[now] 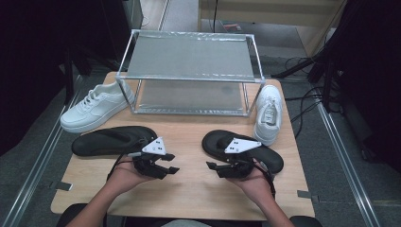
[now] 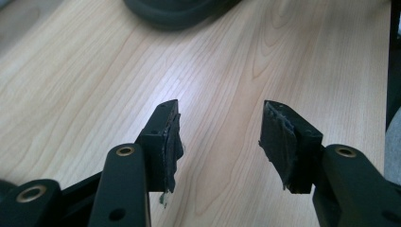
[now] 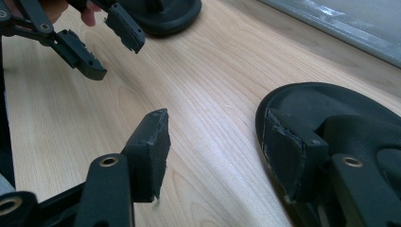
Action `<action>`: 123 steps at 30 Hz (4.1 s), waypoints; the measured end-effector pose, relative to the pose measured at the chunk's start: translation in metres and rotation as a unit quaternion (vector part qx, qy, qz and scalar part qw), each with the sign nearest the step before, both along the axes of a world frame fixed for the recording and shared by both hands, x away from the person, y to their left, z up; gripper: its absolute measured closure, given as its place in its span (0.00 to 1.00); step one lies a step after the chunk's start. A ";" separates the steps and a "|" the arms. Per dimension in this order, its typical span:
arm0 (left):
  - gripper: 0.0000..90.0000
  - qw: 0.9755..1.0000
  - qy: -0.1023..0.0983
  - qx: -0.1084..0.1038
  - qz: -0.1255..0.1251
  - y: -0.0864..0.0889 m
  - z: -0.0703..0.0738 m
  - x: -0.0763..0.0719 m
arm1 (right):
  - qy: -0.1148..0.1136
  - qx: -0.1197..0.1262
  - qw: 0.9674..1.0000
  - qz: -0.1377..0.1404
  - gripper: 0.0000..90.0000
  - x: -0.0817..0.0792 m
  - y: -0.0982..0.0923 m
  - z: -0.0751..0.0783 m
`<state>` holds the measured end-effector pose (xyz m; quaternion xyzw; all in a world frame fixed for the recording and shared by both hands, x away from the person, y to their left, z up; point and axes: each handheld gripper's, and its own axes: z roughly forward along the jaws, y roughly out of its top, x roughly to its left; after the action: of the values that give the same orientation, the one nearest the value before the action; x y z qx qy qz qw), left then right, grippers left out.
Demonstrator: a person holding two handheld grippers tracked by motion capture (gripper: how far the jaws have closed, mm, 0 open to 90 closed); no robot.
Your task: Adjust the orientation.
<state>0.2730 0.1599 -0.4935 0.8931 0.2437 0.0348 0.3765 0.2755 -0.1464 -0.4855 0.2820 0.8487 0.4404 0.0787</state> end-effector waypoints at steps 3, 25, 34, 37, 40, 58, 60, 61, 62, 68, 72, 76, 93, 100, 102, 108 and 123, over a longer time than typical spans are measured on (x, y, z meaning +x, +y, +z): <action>0.48 1.000 0.000 -0.001 0.007 0.002 -0.001 0.001 | 0.004 0.000 1.000 -0.004 0.50 0.001 -0.002 -0.001; 0.41 1.000 0.007 -0.007 0.018 0.017 0.005 0.005 | 0.004 0.010 1.000 -0.007 0.50 0.002 -0.002 0.002; 0.40 0.999 0.010 -0.014 0.032 0.026 0.008 0.003 | 0.011 0.001 1.000 0.005 0.50 0.004 0.002 0.001; 0.40 0.999 0.010 -0.016 0.040 0.031 0.009 0.001 | 0.012 -0.001 1.000 0.010 0.50 0.005 0.005 0.000; 0.41 0.999 0.012 -0.017 0.048 0.036 0.010 0.001 | 0.013 -0.005 1.000 0.016 0.50 0.006 0.008 0.000; 0.44 0.997 0.000 -0.021 0.076 0.068 0.019 -0.004 | 0.014 -0.006 0.999 0.035 0.50 0.010 0.017 -0.001; 0.44 0.997 0.000 -0.022 0.080 0.072 0.021 -0.004 | 0.015 -0.007 0.999 0.035 0.50 0.010 0.018 -0.001; 0.44 0.996 0.000 -0.023 0.083 0.075 0.022 -0.004 | 0.015 -0.007 0.999 0.037 0.50 0.010 0.018 -0.001; 0.44 0.996 0.000 -0.023 0.083 0.075 0.022 -0.004 | 0.014 -0.007 0.999 0.038 0.50 0.010 0.018 -0.001; 0.45 0.994 0.003 -0.029 0.105 0.092 0.026 -0.001 | 0.014 -0.009 0.999 0.039 0.50 0.010 0.019 -0.001; 0.45 0.993 0.003 -0.022 0.112 0.099 0.027 0.001 | 0.014 -0.009 0.999 0.039 0.50 0.010 0.019 -0.002; 0.45 0.993 0.002 -0.024 0.119 0.107 0.029 0.002 | 0.016 -0.010 0.999 0.040 0.50 0.009 0.020 -0.002; 0.45 0.986 0.009 -0.026 0.162 0.138 0.023 0.013 | 0.014 -0.015 0.999 0.045 0.50 0.008 0.023 -0.003; 0.45 0.985 0.014 -0.020 0.171 0.144 0.012 0.021 | 0.015 -0.017 0.999 0.045 0.50 0.008 0.023 -0.003; 0.46 0.985 0.017 -0.015 0.168 0.144 0.007 0.024 | 0.015 -0.018 0.999 0.046 0.50 0.007 0.022 -0.004; 0.49 0.987 0.025 -0.001 0.158 0.139 -0.004 0.031 | 0.016 -0.018 0.999 0.043 0.50 0.006 0.022 -0.004; 0.70 0.991 0.005 0.037 0.130 0.130 -0.018 0.037 | 0.016 -0.023 0.999 0.041 0.50 0.005 0.022 -0.006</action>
<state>0.3095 0.2895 -0.5113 0.8675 0.3580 0.0877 0.3339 0.2802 -0.1246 -0.4911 0.2522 0.8706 0.4191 0.0533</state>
